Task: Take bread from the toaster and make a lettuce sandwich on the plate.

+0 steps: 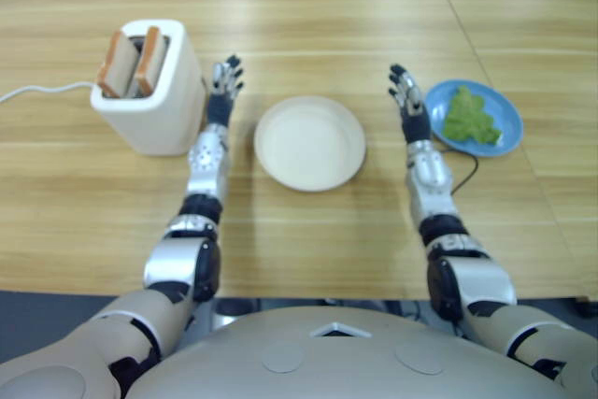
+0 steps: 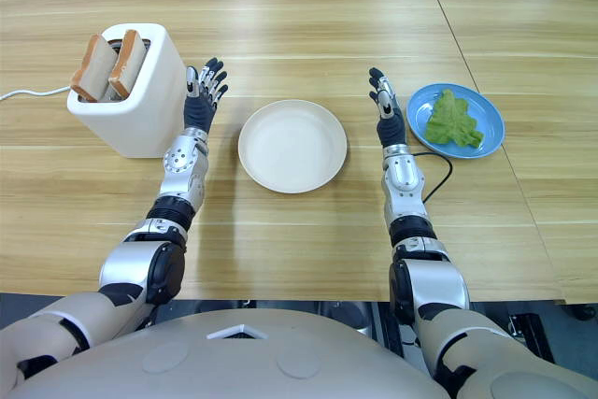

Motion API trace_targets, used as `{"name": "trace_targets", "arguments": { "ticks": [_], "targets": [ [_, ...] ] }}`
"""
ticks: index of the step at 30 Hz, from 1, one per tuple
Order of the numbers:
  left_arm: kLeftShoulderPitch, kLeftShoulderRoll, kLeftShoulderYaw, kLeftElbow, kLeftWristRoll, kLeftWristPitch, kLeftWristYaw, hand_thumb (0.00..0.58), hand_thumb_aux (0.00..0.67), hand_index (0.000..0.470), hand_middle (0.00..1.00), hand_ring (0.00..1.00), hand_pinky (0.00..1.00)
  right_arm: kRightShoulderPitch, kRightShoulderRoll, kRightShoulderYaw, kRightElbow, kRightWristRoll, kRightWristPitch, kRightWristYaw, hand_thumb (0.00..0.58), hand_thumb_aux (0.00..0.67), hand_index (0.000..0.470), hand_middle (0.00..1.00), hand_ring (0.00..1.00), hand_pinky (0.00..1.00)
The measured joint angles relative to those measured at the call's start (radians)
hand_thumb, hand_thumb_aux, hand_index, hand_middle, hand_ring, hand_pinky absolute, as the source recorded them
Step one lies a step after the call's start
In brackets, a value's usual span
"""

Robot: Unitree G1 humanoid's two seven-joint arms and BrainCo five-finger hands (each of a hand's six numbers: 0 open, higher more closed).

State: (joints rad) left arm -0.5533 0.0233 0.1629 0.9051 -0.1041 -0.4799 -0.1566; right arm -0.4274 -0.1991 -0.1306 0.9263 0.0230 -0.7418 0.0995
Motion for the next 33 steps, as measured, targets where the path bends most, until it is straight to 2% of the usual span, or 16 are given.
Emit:
{"name": "trace_targets", "arguments": {
  "ticks": [22,24,26,28,30,33],
  "targets": [
    [0.010,0.008,-0.035,-0.022,0.053,-0.001,0.033,0.000,0.000,0.000,0.00,0.00,0.00,0.000,0.000,0.000,0.001,0.000,0.002,-0.017,0.000,0.000,0.000,0.00,0.00,0.00],
    [0.084,0.008,-0.066,-0.189,0.065,0.002,0.034,0.000,0.000,0.000,0.00,0.00,0.00,0.001,0.000,-0.001,0.003,0.000,0.001,-0.017,0.000,0.000,0.000,0.00,0.00,0.00],
    [0.174,0.016,-0.091,-0.467,0.078,0.049,0.031,0.000,0.000,0.000,0.00,0.00,0.00,0.003,0.000,-0.001,0.004,0.000,0.001,-0.017,0.000,0.000,0.000,0.00,0.00,0.00],
    [0.205,0.056,-0.098,-0.724,0.087,0.108,0.025,0.000,0.000,0.000,0.00,0.00,0.00,0.004,0.000,0.000,0.004,0.000,0.001,-0.018,0.000,0.000,0.000,0.00,0.00,0.00],
    [0.227,0.140,-0.078,-1.043,0.086,0.194,0.006,0.000,0.000,0.000,0.00,0.00,0.00,0.007,0.003,0.000,0.004,-0.001,0.000,-0.022,0.000,0.000,0.000,0.00,0.00,0.00],
    [0.232,0.288,0.016,-1.255,0.137,0.269,0.004,0.000,0.000,0.000,0.00,0.00,0.00,0.006,0.011,0.001,0.006,-0.002,-0.001,-0.026,0.000,0.000,0.000,0.00,0.00,0.00]
  ]
}}
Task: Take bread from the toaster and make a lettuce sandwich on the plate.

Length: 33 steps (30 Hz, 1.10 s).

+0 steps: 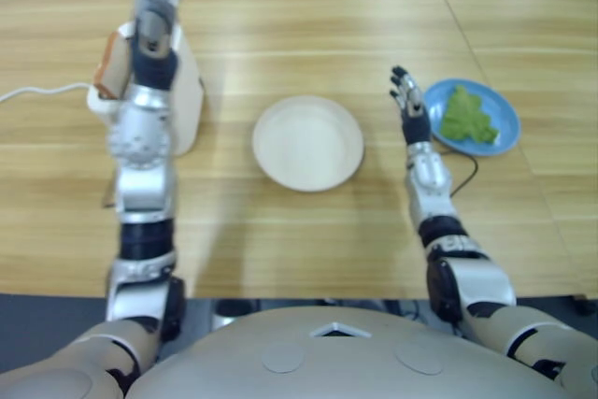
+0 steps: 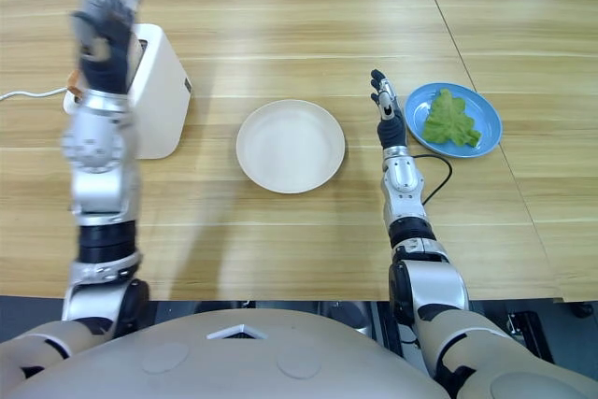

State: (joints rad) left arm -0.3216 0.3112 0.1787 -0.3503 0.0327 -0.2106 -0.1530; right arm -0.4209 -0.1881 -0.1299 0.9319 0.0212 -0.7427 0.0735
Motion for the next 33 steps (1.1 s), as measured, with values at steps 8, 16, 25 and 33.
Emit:
{"name": "trace_targets", "arguments": {
  "ticks": [8,16,25,33],
  "targets": [
    [0.099,0.325,0.100,0.323,0.475,0.209,0.191,0.000,0.000,0.000,0.00,0.00,0.00,0.005,0.010,0.000,0.003,-0.003,-0.001,-0.008,0.000,0.000,0.000,0.00,0.00,0.00],
    [0.064,0.348,-0.026,0.647,0.622,0.322,0.307,0.000,0.000,0.000,0.00,0.00,0.00,0.005,0.010,0.001,0.003,-0.003,-0.002,-0.007,0.000,0.000,0.000,0.00,0.00,0.00],
    [0.015,0.357,-0.099,0.739,0.648,0.383,0.350,0.000,0.000,0.000,0.00,0.00,0.00,0.006,0.008,0.001,0.004,-0.003,-0.002,-0.004,0.000,0.000,0.000,0.00,0.00,0.00],
    [0.015,0.367,-0.116,0.701,0.657,0.400,0.368,0.580,0.670,0.460,0.00,0.00,0.00,0.010,0.002,0.001,0.002,-0.003,-0.002,-0.003,0.000,0.000,0.000,0.00,0.00,0.00]
  ]
}}
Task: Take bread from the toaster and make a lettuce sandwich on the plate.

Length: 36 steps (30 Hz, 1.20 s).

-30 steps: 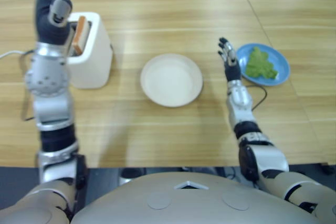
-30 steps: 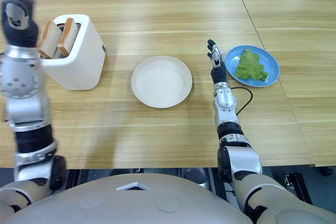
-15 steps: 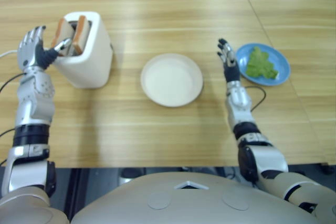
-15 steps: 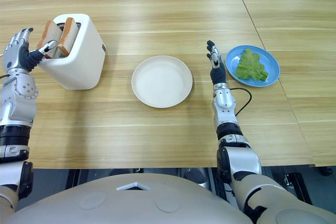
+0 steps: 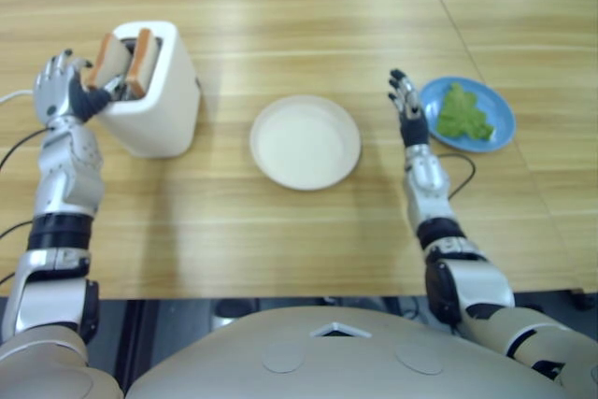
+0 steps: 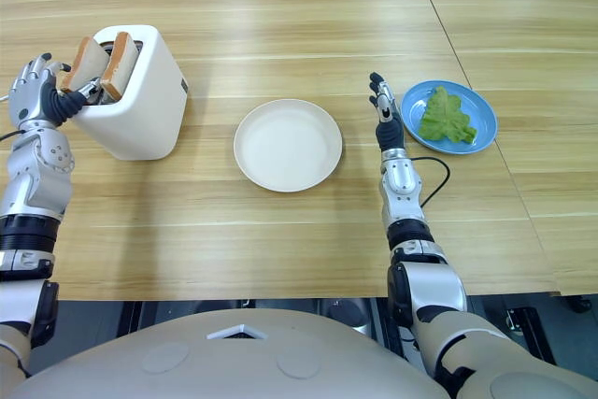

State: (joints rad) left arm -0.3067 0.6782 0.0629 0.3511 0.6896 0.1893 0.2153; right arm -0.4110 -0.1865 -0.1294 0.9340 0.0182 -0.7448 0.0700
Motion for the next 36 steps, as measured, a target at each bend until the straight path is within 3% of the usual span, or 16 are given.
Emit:
{"name": "trace_targets", "arguments": {
  "ticks": [6,7,8,18,22,26,31,36],
  "targets": [
    [0.016,0.005,-0.019,-0.056,0.004,-0.006,0.013,0.580,0.670,0.460,0.00,0.00,0.00,0.003,-0.002,0.000,0.000,0.000,0.000,0.000,0.000,0.000,0.000,0.00,0.00,0.00],
    [0.027,0.005,-0.019,-0.074,0.008,-0.006,0.030,0.580,0.670,0.460,0.86,0.86,0.86,0.003,-0.003,-0.001,0.000,0.000,0.000,-0.001,0.000,0.000,0.000,0.00,0.00,0.00],
    [0.029,0.005,-0.019,-0.083,0.009,-0.007,0.038,0.580,0.670,0.460,1.00,1.00,1.00,0.004,-0.004,-0.001,0.000,0.000,0.000,-0.001,0.000,0.000,0.000,0.00,0.00,0.00],
    [0.120,-0.050,0.156,-0.525,0.022,-0.095,0.308,0.580,0.670,0.460,1.00,1.00,1.00,0.004,-0.003,0.000,0.001,0.000,0.002,-0.003,0.000,0.000,0.000,0.00,0.00,0.00],
    [0.130,-0.088,0.221,-0.659,-0.033,-0.168,0.327,0.580,0.670,0.460,1.00,1.00,1.00,0.004,0.000,0.001,0.001,0.000,0.003,-0.004,0.000,0.000,0.000,0.00,0.00,0.00],
    [0.067,-0.193,0.145,-0.633,-0.281,-0.288,0.164,0.580,0.670,0.460,1.00,1.00,1.00,0.003,0.007,0.004,0.002,-0.001,0.005,-0.004,0.000,0.000,0.000,0.00,0.00,0.00],
    [0.022,-0.381,-0.058,-0.400,-0.524,-0.369,-0.116,0.580,0.670,0.460,1.00,1.00,1.00,0.001,0.012,0.010,0.004,-0.001,0.008,-0.003,0.000,0.000,0.000,0.00,0.00,0.00],
    [-0.008,-0.481,-0.196,-0.152,-0.590,-0.406,-0.307,0.580,0.670,0.460,1.00,1.00,1.00,0.003,0.007,0.010,0.007,-0.001,0.012,-0.002,0.000,0.000,0.000,0.00,0.00,0.00]
  ]
}}
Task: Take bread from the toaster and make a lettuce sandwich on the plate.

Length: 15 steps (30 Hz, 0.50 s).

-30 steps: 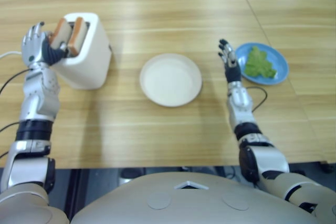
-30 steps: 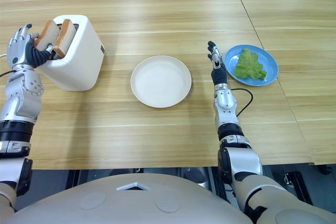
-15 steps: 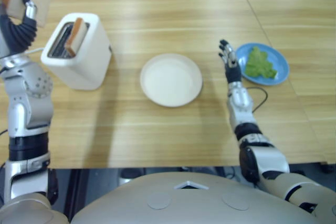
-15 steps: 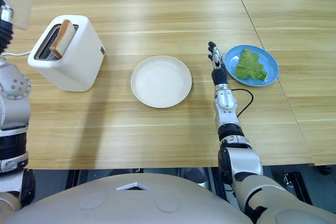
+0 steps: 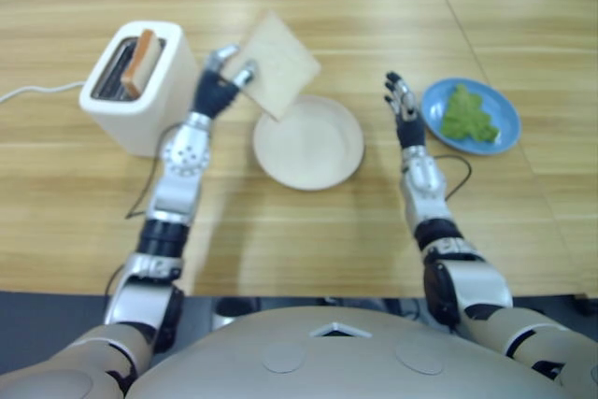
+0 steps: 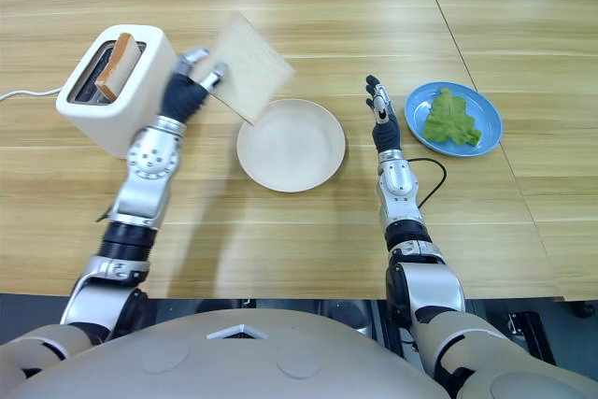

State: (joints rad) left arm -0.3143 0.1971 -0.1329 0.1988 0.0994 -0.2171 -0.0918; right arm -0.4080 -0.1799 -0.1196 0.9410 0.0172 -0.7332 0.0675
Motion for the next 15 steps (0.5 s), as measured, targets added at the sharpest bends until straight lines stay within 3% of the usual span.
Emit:
{"name": "trace_targets", "arguments": {
  "ticks": [7,13,14,15],
  "targets": [
    [-0.052,-0.045,-0.090,0.337,0.023,-0.006,-0.151,0.580,0.670,0.460,1.00,1.00,1.00,0.000,-0.003,0.000,-0.002,0.000,0.001,0.002,0.000,0.000,0.000,0.00,0.00,0.00],
    [-0.068,-0.021,-0.146,0.396,0.099,-0.024,-0.181,0.580,0.670,0.460,1.00,1.00,1.00,0.000,-0.002,0.001,-0.002,0.000,0.001,0.002,0.000,0.000,0.000,0.00,0.00,0.00],
    [-0.070,-0.015,-0.150,0.396,0.108,-0.028,-0.183,0.346,0.244,0.168,0.00,0.00,0.00,0.000,-0.002,0.001,-0.002,0.000,0.001,0.002,0.000,0.000,0.000,0.00,0.00,0.00],
    [-0.073,-0.006,-0.156,0.396,0.135,-0.031,-0.172,0.000,0.000,0.000,0.00,0.00,0.00,0.000,-0.003,0.001,-0.002,0.000,0.001,0.002,0.000,0.000,0.000,0.00,0.00,0.00]
  ]
}}
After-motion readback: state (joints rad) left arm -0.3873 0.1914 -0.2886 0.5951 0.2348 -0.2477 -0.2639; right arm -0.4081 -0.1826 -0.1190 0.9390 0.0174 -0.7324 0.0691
